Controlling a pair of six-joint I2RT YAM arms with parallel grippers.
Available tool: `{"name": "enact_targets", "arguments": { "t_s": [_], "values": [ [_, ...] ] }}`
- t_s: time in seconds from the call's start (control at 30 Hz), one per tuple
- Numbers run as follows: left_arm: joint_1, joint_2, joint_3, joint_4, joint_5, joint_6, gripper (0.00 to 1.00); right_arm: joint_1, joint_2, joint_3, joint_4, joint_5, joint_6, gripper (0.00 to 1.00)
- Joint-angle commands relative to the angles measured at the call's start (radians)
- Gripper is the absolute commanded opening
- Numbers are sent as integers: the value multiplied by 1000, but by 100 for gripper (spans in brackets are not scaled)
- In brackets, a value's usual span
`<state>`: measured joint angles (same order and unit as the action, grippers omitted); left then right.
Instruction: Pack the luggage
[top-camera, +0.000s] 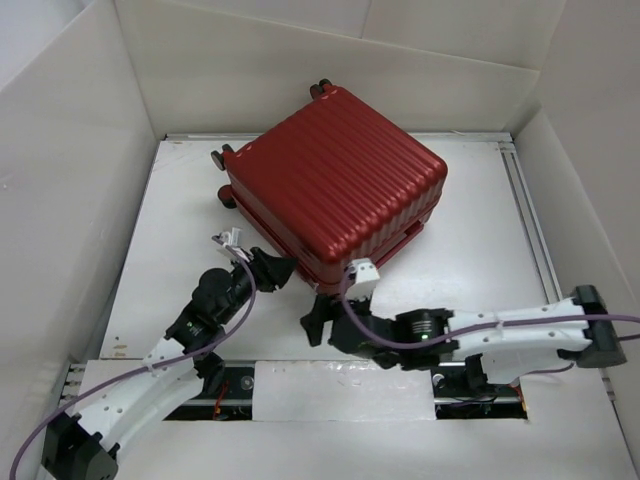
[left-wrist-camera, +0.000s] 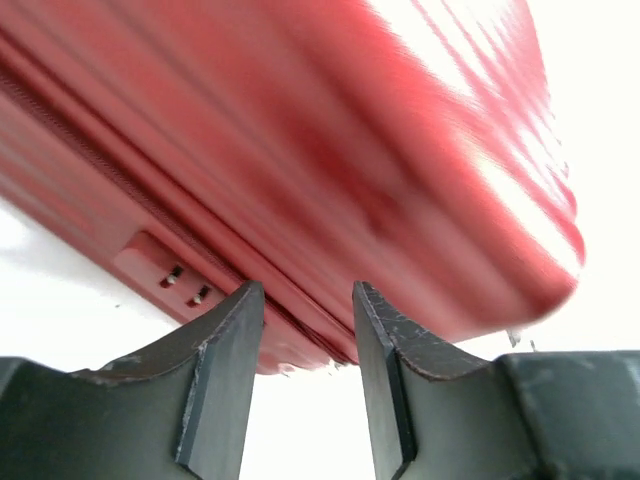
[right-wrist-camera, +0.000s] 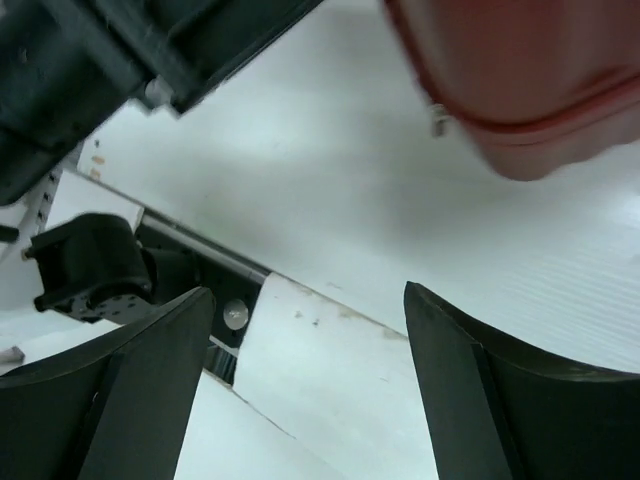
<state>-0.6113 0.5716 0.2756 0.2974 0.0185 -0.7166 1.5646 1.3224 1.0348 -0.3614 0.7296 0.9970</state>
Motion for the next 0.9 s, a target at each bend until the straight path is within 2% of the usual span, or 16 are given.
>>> {"name": "enact_targets", "arguments": {
  "t_s": [0.0, 0.1, 0.13, 0.17, 0.4, 0.47, 0.6, 0.87],
  "values": [
    [-21, -16, -7, -4, 87, 65, 37, 5, -141, -5, -226, 117, 110, 81],
    [-87, 17, -38, 35, 98, 109, 38, -24, -282, -5, -284, 186, 83, 74],
    [-99, 17, -52, 54, 98, 109, 38, -53, -334, -5, -284, 186, 57, 67],
    [-119, 17, -52, 87, 98, 126, 40, -116, -357, -5, -263, 173, -10, 65],
    [-143, 83, -42, 129, 142, 223, 40, -365, -440, -16, -127, 5, -273, 77],
    [-171, 111, -23, 138, 143, 235, 40, -409, -440, -7, -94, -76, -314, 77],
    [-258, 165, -1, 138, 43, 253, 40, -509, -396, -7, -15, -205, -406, 77],
    [-258, 240, 39, 120, -58, 273, 40, -623, -311, 14, 96, -372, -463, 77]
  ]
}}
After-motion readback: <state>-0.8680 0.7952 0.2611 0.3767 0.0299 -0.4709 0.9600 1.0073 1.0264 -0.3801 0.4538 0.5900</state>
